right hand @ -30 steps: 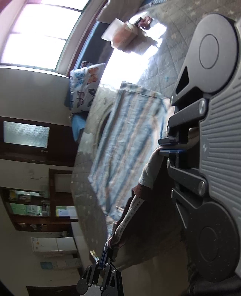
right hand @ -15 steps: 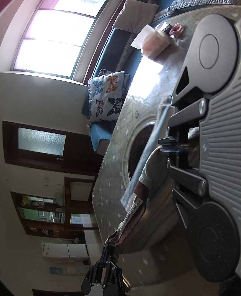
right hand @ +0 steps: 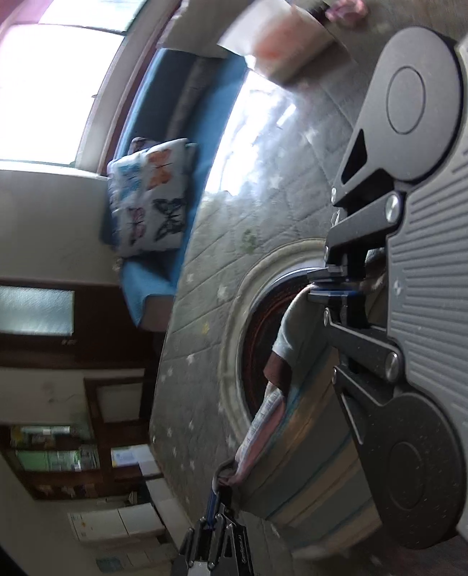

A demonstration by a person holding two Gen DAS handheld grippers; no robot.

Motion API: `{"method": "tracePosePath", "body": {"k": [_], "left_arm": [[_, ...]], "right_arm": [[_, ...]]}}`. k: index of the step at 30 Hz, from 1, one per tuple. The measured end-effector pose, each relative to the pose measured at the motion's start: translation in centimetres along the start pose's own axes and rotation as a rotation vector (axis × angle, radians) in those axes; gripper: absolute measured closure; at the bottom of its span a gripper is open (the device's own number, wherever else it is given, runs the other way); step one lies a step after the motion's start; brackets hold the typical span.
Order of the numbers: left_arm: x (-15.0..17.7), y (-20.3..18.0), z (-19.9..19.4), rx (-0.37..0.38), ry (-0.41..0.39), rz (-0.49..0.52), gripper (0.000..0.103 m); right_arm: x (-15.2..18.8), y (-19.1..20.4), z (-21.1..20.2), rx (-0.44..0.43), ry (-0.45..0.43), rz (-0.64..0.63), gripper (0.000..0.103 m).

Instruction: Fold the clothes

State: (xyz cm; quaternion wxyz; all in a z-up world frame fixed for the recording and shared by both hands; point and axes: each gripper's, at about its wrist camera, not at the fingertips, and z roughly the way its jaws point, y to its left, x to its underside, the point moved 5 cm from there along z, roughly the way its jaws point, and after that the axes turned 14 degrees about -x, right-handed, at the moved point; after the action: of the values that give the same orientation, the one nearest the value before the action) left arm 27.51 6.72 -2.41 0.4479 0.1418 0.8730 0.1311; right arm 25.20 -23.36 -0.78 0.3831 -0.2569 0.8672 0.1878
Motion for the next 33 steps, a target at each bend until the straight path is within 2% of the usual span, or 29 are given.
{"method": "tracePosePath", "body": {"k": [3, 5, 6, 8, 10, 12, 14, 15, 18, 24, 28, 31, 33], "left_arm": [[0.6, 0.2, 1.5, -0.003, 0.045, -0.041, 0.087], [0.8, 0.5, 1.9, -0.014, 0.066, -0.069, 0.061], [0.8, 0.9, 1.9, -0.035, 0.069, -0.081, 0.041], [0.7, 1.5, 1.4, -0.062, 0.053, -0.095, 0.035], [0.5, 2.1, 0.8, -0.076, 0.046, -0.112, 0.026], [0.0, 2.4, -0.1, -0.093, 0.029, -0.13, 0.011], [-0.4, 2.1, -1.0, -0.1, 0.012, -0.125, 0.007], [-0.6, 1.8, -1.2, -0.099, 0.009, -0.122, 0.001], [-0.6, 0.6, -0.8, -0.094, 0.02, -0.089, 0.0], [-0.3, 0.3, 2.8, -0.146, 0.102, -0.07, 0.0], [0.8, 2.0, 5.5, -0.214, 0.195, -0.12, 0.0], [1.5, 3.5, 6.0, -0.198, 0.21, -0.206, 0.0], [1.7, 3.9, 5.8, -0.21, 0.21, -0.222, 0.0]], "right_arm": [[1.0, -1.6, 2.4, 0.006, -0.003, 0.072, 0.095], [1.6, -2.4, 3.5, 0.009, -0.003, 0.117, 0.094], [1.9, -2.7, 3.8, 0.007, -0.008, 0.136, 0.092], [2.0, -3.1, 3.8, 0.004, -0.027, 0.16, 0.082], [1.8, -2.9, 3.3, 0.011, -0.047, 0.156, 0.078], [1.5, -2.5, 2.8, 0.001, -0.061, 0.152, 0.075], [1.1, -1.8, 2.6, -0.027, -0.068, 0.148, 0.071], [1.0, -1.4, 2.8, -0.043, -0.064, 0.148, 0.07], [0.9, -0.1, 3.9, -0.084, -0.04, 0.142, 0.069], [0.9, 1.0, 6.7, -0.129, -0.002, 0.152, 0.066], [0.9, 0.5, 7.9, -0.108, -0.001, 0.171, 0.063], [1.0, -0.1, 8.0, -0.091, -0.005, 0.184, 0.063], [1.1, -0.3, 7.8, -0.074, -0.002, 0.187, 0.062]]}}
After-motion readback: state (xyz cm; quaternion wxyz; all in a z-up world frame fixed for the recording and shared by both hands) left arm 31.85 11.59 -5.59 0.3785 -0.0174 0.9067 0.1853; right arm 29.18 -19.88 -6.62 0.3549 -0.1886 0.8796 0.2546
